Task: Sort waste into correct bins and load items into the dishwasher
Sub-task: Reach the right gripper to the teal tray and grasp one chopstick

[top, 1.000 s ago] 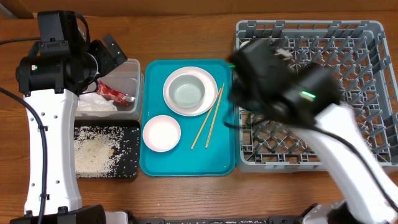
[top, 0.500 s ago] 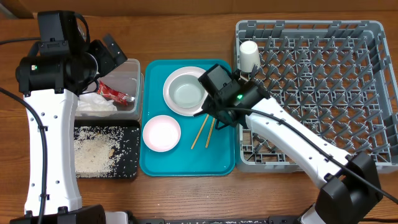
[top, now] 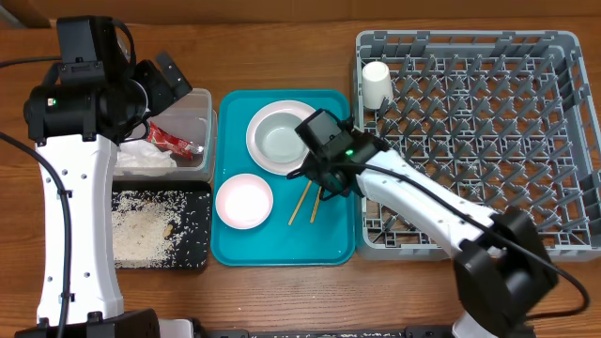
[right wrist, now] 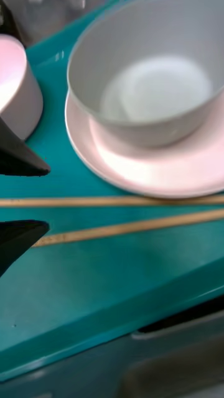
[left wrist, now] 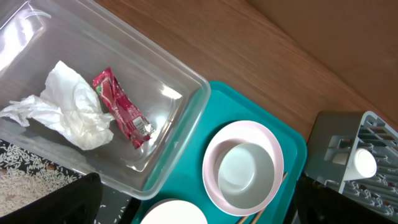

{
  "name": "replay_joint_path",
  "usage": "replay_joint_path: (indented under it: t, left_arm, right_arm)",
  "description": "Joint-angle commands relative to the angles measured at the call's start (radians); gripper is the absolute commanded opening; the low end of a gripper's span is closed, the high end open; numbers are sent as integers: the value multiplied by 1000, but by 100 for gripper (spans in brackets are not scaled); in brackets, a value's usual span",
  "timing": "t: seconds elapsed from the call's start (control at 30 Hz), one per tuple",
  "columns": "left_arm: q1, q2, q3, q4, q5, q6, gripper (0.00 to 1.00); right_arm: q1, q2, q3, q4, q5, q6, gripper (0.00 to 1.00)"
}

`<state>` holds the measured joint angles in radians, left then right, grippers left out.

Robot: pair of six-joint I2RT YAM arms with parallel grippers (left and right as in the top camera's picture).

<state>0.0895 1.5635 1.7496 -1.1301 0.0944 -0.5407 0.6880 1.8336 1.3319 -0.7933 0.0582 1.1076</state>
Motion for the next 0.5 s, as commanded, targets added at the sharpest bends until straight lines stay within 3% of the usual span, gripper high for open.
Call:
replay_joint_path:
  t: [0.0,0.47]
  left_arm:
    - [2,-13,19,2,7,13,100]
    - [2,-13,19,2,7,13,100]
  right_arm:
    - [1,21,-3,-2,-13,-21,26]
    - [31,107,-3,79,-18,-41,25]
